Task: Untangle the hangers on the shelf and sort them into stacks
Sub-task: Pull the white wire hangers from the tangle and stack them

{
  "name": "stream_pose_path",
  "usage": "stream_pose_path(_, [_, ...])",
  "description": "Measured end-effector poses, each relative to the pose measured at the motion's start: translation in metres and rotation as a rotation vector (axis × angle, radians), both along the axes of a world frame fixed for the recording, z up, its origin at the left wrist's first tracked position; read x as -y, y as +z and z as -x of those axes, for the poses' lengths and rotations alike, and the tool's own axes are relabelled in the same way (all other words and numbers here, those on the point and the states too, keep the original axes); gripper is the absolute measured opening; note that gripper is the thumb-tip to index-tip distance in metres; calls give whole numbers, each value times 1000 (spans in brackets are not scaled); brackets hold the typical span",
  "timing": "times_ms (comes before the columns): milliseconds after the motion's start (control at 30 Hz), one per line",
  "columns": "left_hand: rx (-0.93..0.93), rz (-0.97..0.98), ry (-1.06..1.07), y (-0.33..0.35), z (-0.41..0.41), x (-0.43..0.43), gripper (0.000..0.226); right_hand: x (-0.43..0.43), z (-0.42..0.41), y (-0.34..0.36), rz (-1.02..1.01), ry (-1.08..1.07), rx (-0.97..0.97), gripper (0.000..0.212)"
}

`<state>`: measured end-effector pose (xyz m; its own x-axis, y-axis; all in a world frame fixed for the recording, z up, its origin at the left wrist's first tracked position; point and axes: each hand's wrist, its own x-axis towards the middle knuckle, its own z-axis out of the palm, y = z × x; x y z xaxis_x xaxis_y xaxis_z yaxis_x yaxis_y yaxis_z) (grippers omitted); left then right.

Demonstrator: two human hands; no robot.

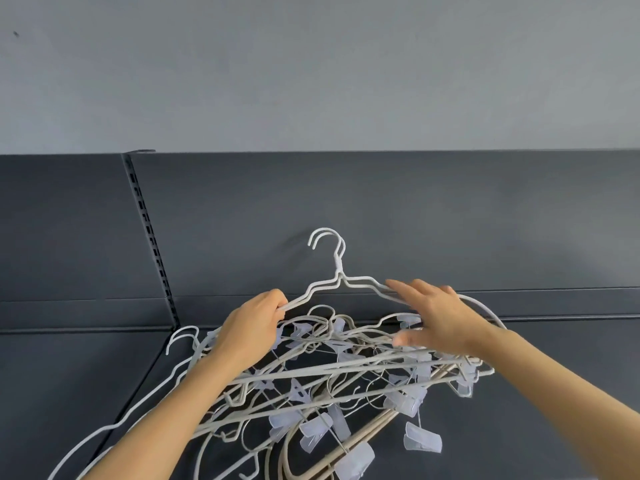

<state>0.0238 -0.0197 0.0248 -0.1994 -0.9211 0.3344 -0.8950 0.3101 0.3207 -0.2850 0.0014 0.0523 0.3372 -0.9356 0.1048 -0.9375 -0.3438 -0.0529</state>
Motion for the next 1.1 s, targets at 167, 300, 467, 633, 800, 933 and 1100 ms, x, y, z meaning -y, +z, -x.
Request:
stream_pose_path(167, [-12,0,-45,2,4,1,14,-13,-5,-9,68,49,-230,132])
stream_pose_path(300, [-9,8,-81,1,8,0,16,-18,-6,-12,106,24,-253,137])
stream_pose_path(467, [-36,6,-106,1,10,3,16,-25,-7,-14,104,2,-215,127])
stream_pose_path(633, [-119,-33,-185,6,13,8,12,-36,-2,-13,95,-52,-160,125])
stream_pose_path(800, [-125,-41,-274,11,32,18,13,-53,13,-18,120,-139,-118,121])
stream_pose_path(933, [-85,-31,-380,14,62,16,29,-75,35,-19,107,-231,-70,115])
stream_pose_path(1100, [20,-16,-508,18,107,1,54,-97,83,-23,63,-384,1,111])
